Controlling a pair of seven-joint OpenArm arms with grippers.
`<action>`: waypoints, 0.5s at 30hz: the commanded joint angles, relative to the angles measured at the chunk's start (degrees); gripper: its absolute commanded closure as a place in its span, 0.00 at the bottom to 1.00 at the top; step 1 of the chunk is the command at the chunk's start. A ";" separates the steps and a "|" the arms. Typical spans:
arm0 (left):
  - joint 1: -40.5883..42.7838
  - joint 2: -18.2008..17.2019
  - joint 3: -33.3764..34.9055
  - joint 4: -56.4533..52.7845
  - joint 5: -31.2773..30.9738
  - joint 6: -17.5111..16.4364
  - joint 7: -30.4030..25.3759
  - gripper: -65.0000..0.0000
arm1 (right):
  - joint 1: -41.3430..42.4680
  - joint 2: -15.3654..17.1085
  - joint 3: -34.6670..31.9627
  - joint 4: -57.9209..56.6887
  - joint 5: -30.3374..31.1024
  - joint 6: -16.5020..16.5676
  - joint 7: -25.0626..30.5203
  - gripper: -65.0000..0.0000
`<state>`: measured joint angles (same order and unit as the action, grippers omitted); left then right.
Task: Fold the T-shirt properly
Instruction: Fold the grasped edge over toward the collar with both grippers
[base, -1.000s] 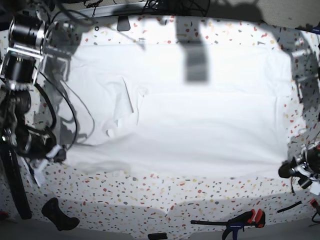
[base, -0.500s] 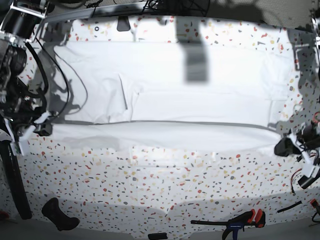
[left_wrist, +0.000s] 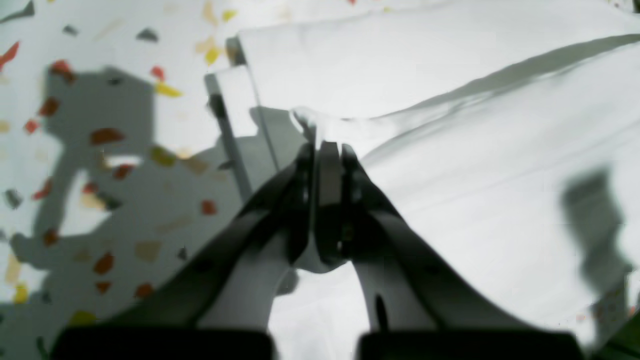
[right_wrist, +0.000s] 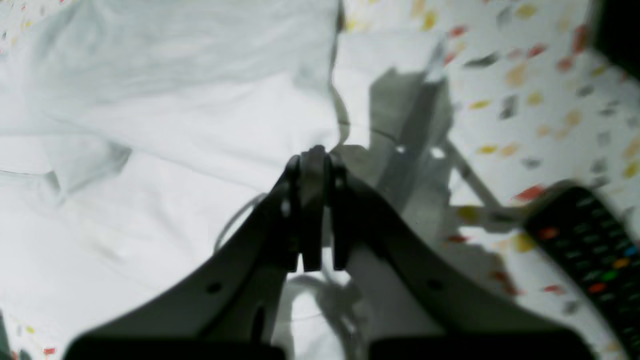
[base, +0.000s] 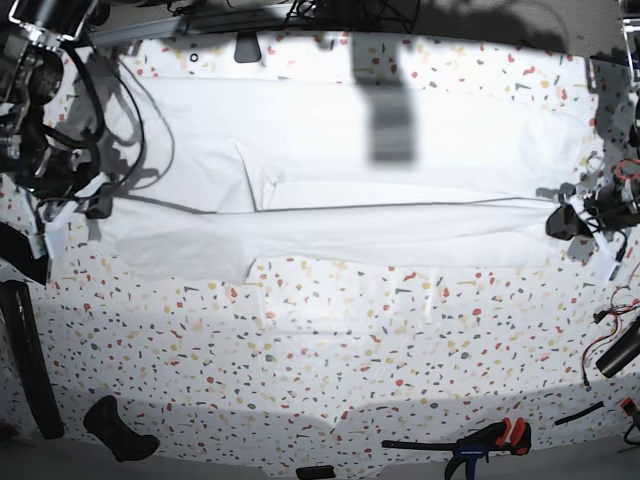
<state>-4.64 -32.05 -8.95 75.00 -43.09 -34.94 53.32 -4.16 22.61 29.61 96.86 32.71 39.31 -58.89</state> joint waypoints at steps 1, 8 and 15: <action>-0.52 -1.29 -0.55 0.90 0.17 -0.17 -1.11 1.00 | 0.24 0.33 0.39 1.03 0.28 0.69 0.72 1.00; 0.94 -1.22 -0.55 0.90 0.22 -0.17 -1.07 1.00 | -1.70 -3.43 0.39 1.01 -5.05 0.69 1.05 1.00; 1.01 -0.96 -0.55 0.90 0.52 -0.20 -1.09 1.00 | -3.02 -4.04 0.39 1.01 -8.81 0.69 0.50 1.00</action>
<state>-2.83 -31.88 -8.97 75.00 -42.02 -34.92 53.06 -7.68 17.61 29.61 96.86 23.83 39.29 -58.87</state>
